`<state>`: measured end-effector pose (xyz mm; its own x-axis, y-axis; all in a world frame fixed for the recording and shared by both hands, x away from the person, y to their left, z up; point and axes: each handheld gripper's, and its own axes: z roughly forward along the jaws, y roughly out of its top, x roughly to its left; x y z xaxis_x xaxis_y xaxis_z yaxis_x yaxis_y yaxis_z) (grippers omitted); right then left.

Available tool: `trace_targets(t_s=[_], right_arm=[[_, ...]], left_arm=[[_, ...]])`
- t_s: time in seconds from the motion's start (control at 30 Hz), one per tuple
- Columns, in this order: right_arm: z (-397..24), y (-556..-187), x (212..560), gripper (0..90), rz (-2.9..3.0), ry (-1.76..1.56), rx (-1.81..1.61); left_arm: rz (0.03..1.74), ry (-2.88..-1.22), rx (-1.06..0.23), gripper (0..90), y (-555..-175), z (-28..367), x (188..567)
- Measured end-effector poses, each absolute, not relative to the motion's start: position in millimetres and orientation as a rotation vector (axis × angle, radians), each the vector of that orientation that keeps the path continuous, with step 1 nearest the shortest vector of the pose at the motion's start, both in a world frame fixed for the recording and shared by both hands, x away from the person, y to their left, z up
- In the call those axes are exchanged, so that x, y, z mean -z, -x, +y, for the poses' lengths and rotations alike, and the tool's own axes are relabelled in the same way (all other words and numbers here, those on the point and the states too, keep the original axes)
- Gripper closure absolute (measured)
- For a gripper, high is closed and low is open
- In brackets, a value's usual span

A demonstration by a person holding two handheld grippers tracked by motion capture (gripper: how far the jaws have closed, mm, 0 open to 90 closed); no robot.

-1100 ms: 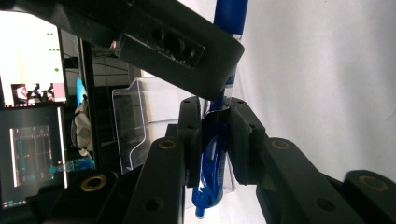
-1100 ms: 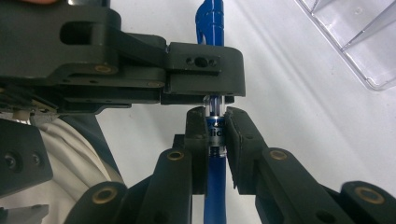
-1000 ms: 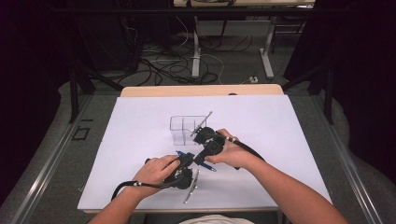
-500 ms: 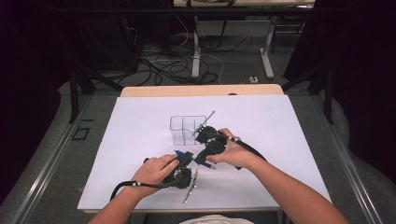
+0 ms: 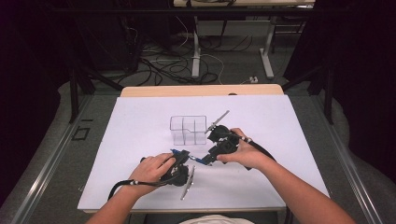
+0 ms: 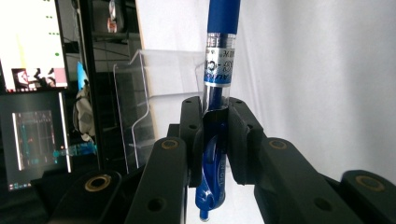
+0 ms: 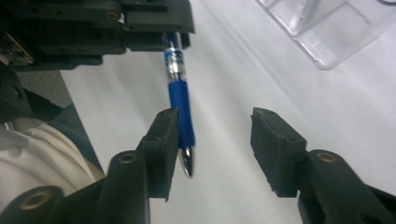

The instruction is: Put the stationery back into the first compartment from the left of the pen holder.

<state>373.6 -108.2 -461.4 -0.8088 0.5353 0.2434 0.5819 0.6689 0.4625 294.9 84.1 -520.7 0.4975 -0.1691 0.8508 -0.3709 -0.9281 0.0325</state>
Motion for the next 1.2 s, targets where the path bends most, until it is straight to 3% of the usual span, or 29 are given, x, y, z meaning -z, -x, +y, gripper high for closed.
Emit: trace_targets(t_s=[0.3, 0.4, 0.53, 0.97, 1.2], right_arm=[[-128, -374, 463, 36.4, -2.826, 1.028, 0.88], [-137, -375, 464, 25.3, -2.844, 1.08, 0.908], [-146, -374, 467, 17.8, -2.839, 1.155, 0.932], [-176, -370, 473, 14.3, -2.83, 1.395, 1.06], [-190, -369, 482, 1.3, -2.836, 1.489, 1.102]], left_arm=[[-0.389, -2.543, -1.383, 78.4, -299, 89, 518], [-0.345, -2.54, -1.367, 78.4, -300, 90, 517], [-0.309, -2.537, -1.348, 78.4, -301, 92, 515], [-0.099, -2.498, -1.233, 78.5, -307, 97, 507], [0.031, -2.441, -1.151, 78.5, -313, 100, 499]])
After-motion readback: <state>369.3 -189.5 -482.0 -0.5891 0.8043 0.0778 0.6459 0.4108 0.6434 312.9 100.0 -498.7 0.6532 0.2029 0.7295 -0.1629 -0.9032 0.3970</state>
